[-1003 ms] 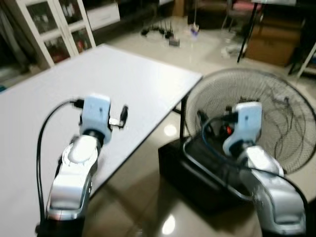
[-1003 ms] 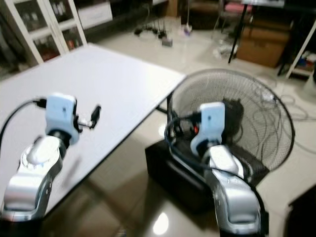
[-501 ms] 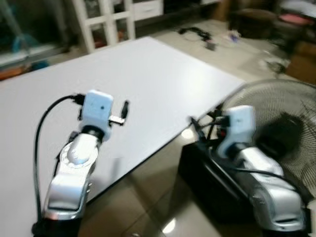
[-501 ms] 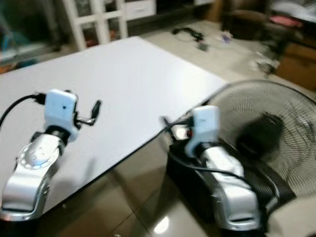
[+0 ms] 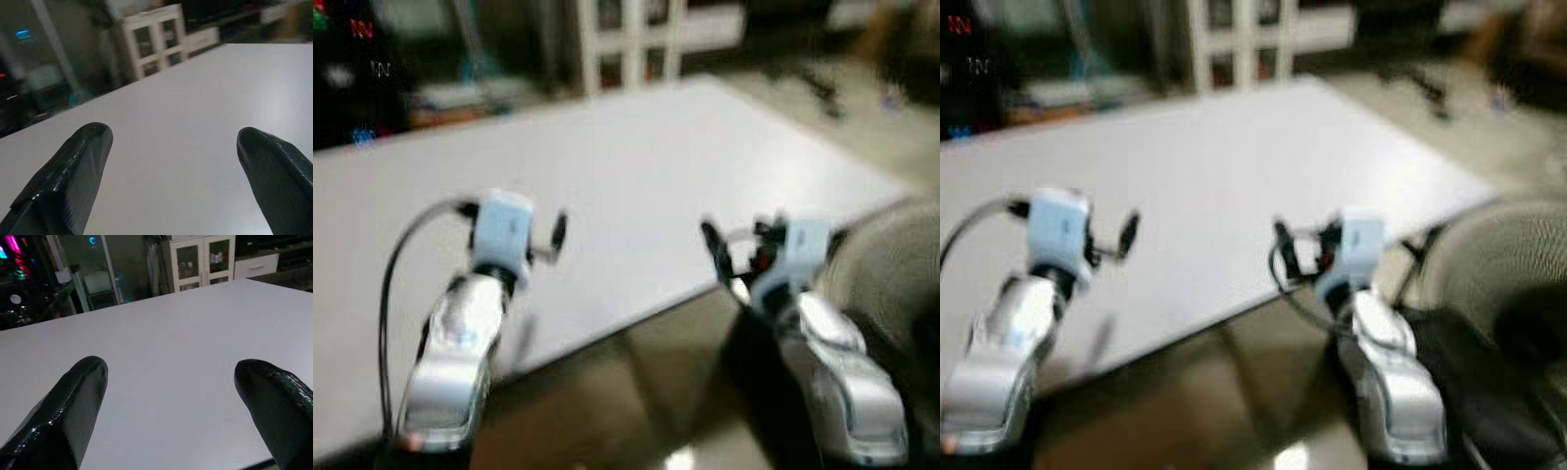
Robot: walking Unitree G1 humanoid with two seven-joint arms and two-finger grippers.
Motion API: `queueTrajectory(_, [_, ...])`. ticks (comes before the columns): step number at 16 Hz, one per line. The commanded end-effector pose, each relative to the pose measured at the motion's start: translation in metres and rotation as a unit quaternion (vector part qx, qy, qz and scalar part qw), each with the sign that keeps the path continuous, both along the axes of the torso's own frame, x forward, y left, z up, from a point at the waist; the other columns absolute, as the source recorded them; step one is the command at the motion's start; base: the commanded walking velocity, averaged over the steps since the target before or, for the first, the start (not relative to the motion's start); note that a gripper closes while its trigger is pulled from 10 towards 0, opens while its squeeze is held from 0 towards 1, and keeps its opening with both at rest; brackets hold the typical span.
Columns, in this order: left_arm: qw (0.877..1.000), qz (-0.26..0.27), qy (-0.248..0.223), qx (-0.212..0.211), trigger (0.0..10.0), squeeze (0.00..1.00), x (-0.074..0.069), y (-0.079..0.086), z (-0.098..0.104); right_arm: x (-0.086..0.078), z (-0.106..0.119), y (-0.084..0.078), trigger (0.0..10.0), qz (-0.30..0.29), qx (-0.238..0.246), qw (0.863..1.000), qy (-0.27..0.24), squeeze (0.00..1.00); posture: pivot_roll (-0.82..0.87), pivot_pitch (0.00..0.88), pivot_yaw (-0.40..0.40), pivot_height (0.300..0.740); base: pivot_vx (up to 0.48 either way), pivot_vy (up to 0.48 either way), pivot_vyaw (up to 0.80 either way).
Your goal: Setting the table
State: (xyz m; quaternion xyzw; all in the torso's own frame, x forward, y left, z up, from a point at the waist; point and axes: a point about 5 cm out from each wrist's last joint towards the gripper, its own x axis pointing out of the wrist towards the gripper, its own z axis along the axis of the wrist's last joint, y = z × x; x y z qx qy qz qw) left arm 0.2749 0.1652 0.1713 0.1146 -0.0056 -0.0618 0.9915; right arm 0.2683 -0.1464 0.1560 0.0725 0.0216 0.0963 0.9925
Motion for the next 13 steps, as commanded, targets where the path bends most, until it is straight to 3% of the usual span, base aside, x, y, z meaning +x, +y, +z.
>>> queueTrajectory(1, [1.000, 0.015, 0.008, -0.012, 10.0, 0.00, -0.001, 0.005, -0.005, -0.002, -0.001, -0.008, 10.0, -0.033, -0.015, 0.999, -0.001, 0.00, -0.04, 0.000, 0.015, 0.740, 0.000, 0.000, 0.80])
queueTrajectory(4, [0.999, 0.019, 0.030, -0.008, 10.0, 0.00, -0.003, -0.001, -0.017, -0.003, -0.008, -0.023, 10.0, -0.081, -0.022, 0.996, 0.015, 0.00, -0.03, 0.000, 0.019, 0.740, 0.000, 0.000, 0.80])
queueTrajectory(7, [1.000, 0.020, 0.022, 0.006, 10.0, 0.00, -0.004, 0.005, -0.009, -0.002, -0.015, -0.016, 10.0, -0.070, -0.018, 0.997, 0.026, 0.00, -0.01, 0.000, 0.009, 0.740, 0.000, 0.272, 0.80])
queueTrajectory(8, [0.999, 0.029, 0.020, 0.007, 10.0, 0.00, -0.003, 0.008, -0.008, -0.002, -0.017, -0.011, 10.0, -0.056, -0.008, 0.998, 0.031, 0.00, -0.01, 0.000, 0.006, 0.740, 0.000, 0.480, 0.00])
queueTrajectory(10, [0.999, 0.034, 0.017, 0.004, 10.0, 0.00, -0.003, 0.009, -0.007, -0.001, -0.019, -0.003, 10.0, -0.018, -0.034, 0.999, 0.038, 0.00, -0.01, 0.000, -0.002, 0.740, 0.000, 0.480, 0.00])
queueTrajectory(13, [0.999, 0.032, 0.018, 0.013, 10.0, 0.00, -0.003, 0.007, -0.008, 0.003, -0.014, -0.003, 10.0, -0.005, -0.050, 0.999, 0.021, 0.00, 0.00, 0.000, -0.014, 0.740, 0.000, 0.480, 0.00])
